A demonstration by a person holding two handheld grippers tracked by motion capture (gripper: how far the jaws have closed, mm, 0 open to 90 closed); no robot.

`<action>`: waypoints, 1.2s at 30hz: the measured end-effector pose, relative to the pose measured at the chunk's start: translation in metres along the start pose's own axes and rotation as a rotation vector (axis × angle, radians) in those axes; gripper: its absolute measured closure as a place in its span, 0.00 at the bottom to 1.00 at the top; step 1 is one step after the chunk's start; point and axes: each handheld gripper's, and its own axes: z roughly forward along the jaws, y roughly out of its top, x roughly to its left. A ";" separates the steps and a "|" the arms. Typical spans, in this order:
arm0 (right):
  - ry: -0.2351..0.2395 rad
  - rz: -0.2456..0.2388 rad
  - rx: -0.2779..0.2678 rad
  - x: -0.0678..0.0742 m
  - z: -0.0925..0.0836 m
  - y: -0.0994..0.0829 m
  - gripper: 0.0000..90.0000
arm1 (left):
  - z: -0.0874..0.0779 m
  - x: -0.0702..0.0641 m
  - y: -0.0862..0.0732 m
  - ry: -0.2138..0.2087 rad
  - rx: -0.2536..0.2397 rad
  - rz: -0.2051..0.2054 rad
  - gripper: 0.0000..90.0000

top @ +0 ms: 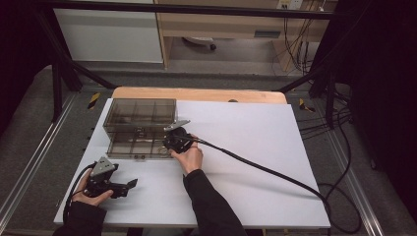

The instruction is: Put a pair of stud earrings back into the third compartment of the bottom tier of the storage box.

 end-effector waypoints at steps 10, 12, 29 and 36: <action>0.016 -0.017 -0.009 0.009 -0.023 0.004 0.67 | 0.000 0.000 0.000 -0.004 -0.002 -0.003 0.05; 0.025 0.005 -0.024 0.009 -0.030 0.004 0.62 | 0.000 0.000 0.000 -0.005 0.000 -0.002 0.05; 0.027 0.055 -0.068 -0.014 -0.092 -0.018 0.19 | 0.001 0.000 0.000 -0.006 0.001 -0.005 0.05; 0.001 0.059 -0.059 -0.026 -0.114 -0.036 0.10 | 0.001 0.000 0.000 -0.006 0.004 -0.003 0.05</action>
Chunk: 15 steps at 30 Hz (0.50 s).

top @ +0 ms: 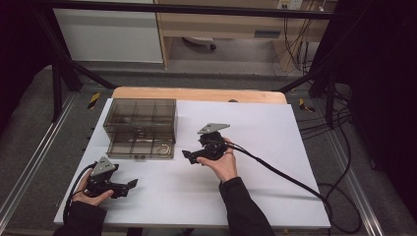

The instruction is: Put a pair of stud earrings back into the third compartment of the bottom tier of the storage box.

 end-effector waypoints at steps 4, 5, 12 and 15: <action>0.002 0.004 0.000 -0.007 -0.012 -0.010 0.06 | 0.000 0.000 0.000 0.000 0.001 0.000 0.05; 0.000 0.007 0.001 -0.008 -0.014 -0.013 0.05 | 0.000 0.000 0.000 0.001 0.000 -0.001 0.05; -0.019 0.021 0.013 -0.022 -0.031 -0.034 0.03 | 0.000 0.000 0.000 0.000 0.001 -0.001 0.05; -0.027 0.030 0.012 -0.029 -0.040 -0.042 0.03 | 0.000 0.000 0.000 0.001 0.001 -0.002 0.05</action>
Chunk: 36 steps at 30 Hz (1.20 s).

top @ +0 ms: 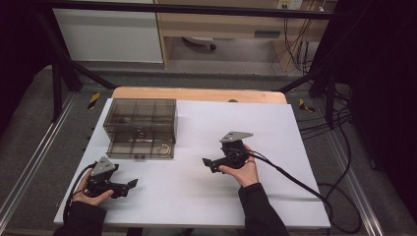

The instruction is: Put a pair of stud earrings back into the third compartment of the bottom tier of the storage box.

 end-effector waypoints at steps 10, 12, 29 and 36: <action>-0.026 0.022 -0.001 -0.021 -0.028 -0.027 0.02 | 0.000 0.000 0.000 0.000 0.005 0.003 0.05; -0.035 0.031 -0.001 -0.026 -0.033 -0.033 0.01 | 0.001 0.000 0.000 0.001 0.002 0.001 0.05; -0.044 0.078 -0.009 -0.058 -0.073 -0.081 0.01 | 0.002 0.000 0.000 -0.004 0.003 -0.001 0.05; -0.027 0.074 -0.020 -0.065 -0.087 -0.099 0.01 | 0.002 -0.001 0.001 -0.006 0.006 0.009 0.05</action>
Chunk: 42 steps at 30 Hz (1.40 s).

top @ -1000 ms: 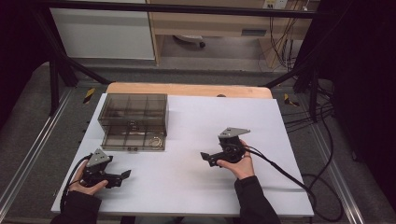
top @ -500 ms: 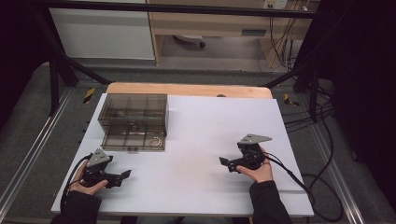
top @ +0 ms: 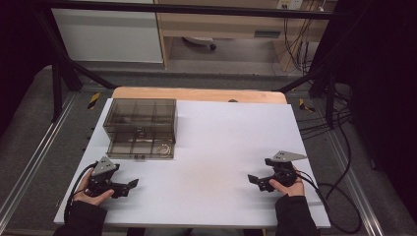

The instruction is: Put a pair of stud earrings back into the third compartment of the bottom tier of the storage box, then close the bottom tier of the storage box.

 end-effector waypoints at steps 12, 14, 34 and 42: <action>-0.008 0.024 -0.020 -0.008 -0.006 -0.016 0.01 | 0.001 -0.002 0.002 0.000 0.001 0.002 0.05; -0.011 0.022 -0.016 -0.009 -0.006 -0.017 0.01 | 0.001 -0.003 0.002 -0.003 0.004 0.006 0.05; -0.014 0.025 -0.014 -0.008 -0.007 -0.019 0.01 | 0.004 0.002 0.012 -0.041 0.005 -0.036 0.19; -0.013 0.025 -0.019 -0.008 -0.008 -0.019 0.01 | 0.005 0.008 0.014 -0.005 0.005 -0.049 0.33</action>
